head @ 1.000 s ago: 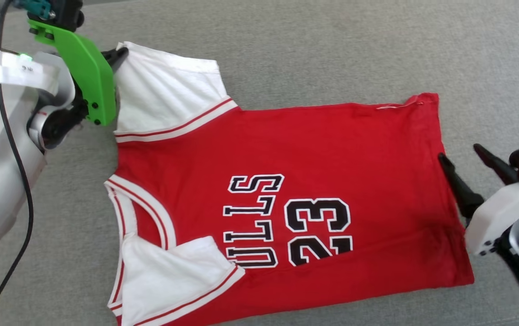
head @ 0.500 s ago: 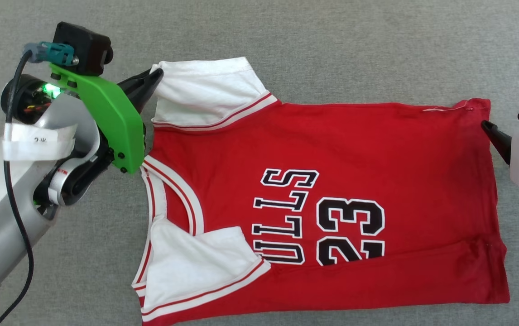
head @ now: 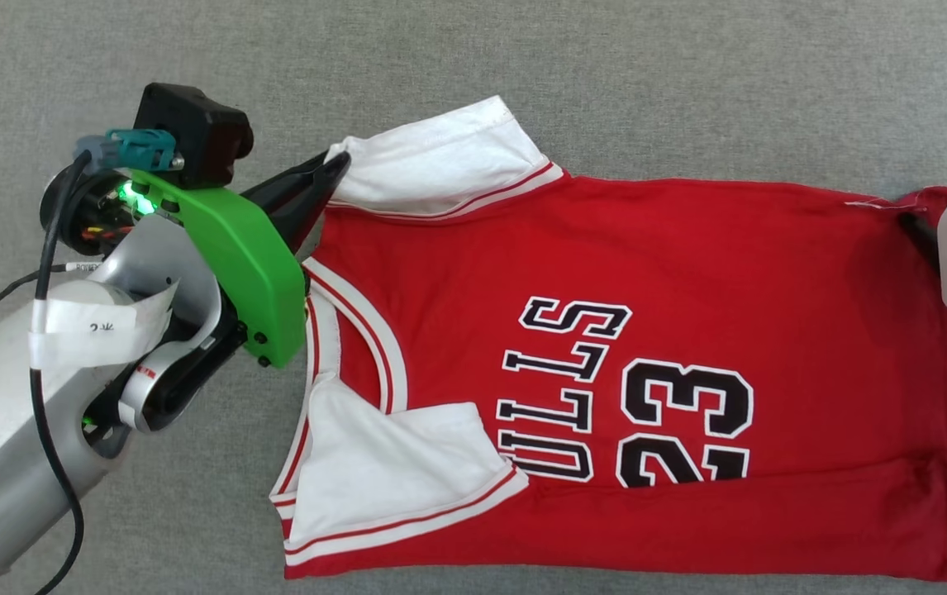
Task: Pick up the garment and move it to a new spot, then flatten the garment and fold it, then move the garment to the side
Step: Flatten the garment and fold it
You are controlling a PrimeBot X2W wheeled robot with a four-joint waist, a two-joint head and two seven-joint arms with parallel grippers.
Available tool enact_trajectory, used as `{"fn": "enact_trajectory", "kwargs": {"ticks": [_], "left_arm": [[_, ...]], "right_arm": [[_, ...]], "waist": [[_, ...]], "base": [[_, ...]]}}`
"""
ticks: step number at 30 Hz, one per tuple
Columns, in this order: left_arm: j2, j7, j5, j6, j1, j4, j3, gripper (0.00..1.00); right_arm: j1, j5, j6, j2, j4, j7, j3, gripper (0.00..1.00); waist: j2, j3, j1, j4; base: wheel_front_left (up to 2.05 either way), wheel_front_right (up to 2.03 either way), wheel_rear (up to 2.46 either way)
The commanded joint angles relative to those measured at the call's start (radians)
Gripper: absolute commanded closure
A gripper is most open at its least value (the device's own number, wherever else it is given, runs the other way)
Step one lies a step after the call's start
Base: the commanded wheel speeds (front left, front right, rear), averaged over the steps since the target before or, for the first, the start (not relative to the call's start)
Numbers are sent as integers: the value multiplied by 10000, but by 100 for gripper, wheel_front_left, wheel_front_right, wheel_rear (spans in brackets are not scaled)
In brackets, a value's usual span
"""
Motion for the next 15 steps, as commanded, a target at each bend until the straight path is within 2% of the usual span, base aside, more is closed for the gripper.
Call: {"fn": "enact_trajectory", "kwargs": {"ticks": [1,2,3,4,5,10,15], "left_arm": [[-23,-81,51,63,218,-9,-14,100],[-49,-111,35,59,256,16,-26,100],[-65,-132,19,62,293,56,-34,100],[-77,-177,20,85,335,122,-36,100],[-97,-228,16,102,376,179,-36,100],[-231,-457,-158,85,670,456,-50,100],[-224,-912,-347,277,984,734,191,100]], "right_arm": [[27,29,-7,64,282,39,187,0],[74,130,-7,73,413,94,292,0],[112,208,-7,66,495,132,391,22],[143,279,-7,40,568,110,502,72],[164,315,-7,24,633,51,563,99],[129,407,-7,47,943,-824,512,100],[1,796,-7,353,1055,-1711,67,100]], "waist": [[0,47,0,85],[0,41,0,110],[0,29,0,122],[0,-1,0,130],[0,-41,0,131],[0,-324,0,72],[0,-830,0,-71]], "base": [[0,0,0],[0,0,0],[0,0,0],[0,0,0],[0,0,0],[0,0,0],[0,0,0]]}}
